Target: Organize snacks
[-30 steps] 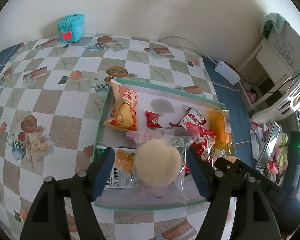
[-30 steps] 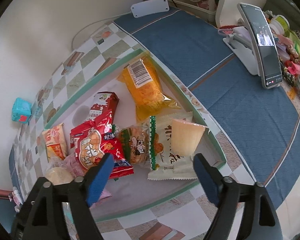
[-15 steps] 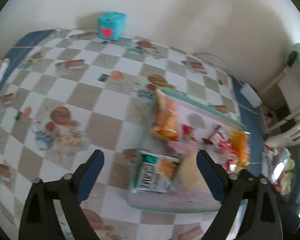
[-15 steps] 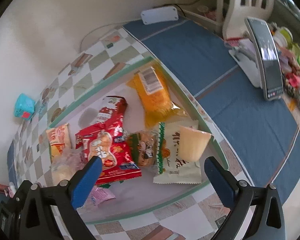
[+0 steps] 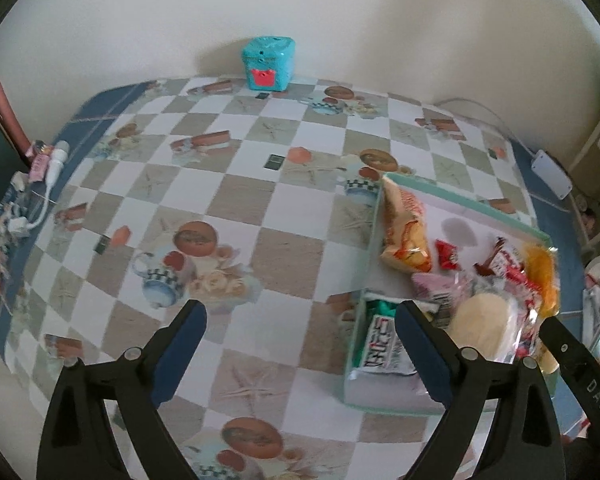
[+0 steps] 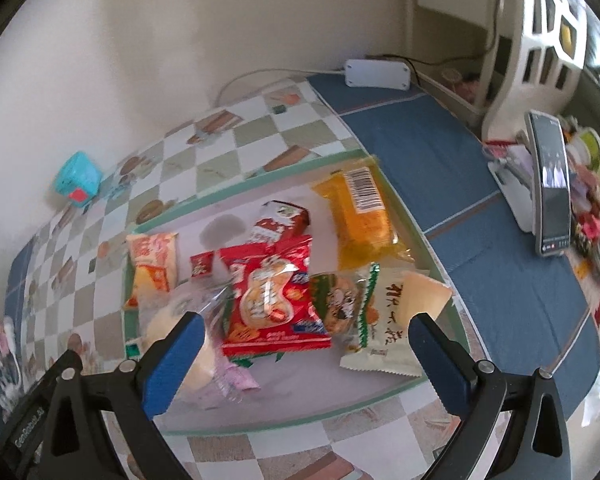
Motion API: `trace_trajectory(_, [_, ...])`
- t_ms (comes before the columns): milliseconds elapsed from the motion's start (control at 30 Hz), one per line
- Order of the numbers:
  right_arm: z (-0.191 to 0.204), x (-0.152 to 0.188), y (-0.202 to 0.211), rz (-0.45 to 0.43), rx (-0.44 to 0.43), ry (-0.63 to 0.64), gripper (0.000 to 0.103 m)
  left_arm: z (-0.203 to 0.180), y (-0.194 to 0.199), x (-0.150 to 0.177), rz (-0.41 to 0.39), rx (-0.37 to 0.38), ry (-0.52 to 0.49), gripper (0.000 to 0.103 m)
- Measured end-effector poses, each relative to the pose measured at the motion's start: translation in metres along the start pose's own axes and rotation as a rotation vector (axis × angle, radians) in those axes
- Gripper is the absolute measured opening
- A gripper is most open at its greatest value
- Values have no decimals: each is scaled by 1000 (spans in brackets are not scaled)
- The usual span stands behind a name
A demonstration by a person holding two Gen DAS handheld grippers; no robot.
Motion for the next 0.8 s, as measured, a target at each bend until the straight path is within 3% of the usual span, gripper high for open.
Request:
trace_trajectory(233, [31,21,20,-47,-1,106,103,22,11,14,-48,-96,-66,95])
trace_trajectory(800, [56,75,36,-28,24,217,103,67,31,56,-55,-144,-89,95])
Point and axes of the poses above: each gripper's, at about its wrist camera, not at the fingertips, and y roughly against the way its jaws point, z to its left, x to its underside, the point moved 6 cm from there along -y, roughly the way its jaws point, and after that the axes turned 11 degrees about y, right-handed, at the moved point
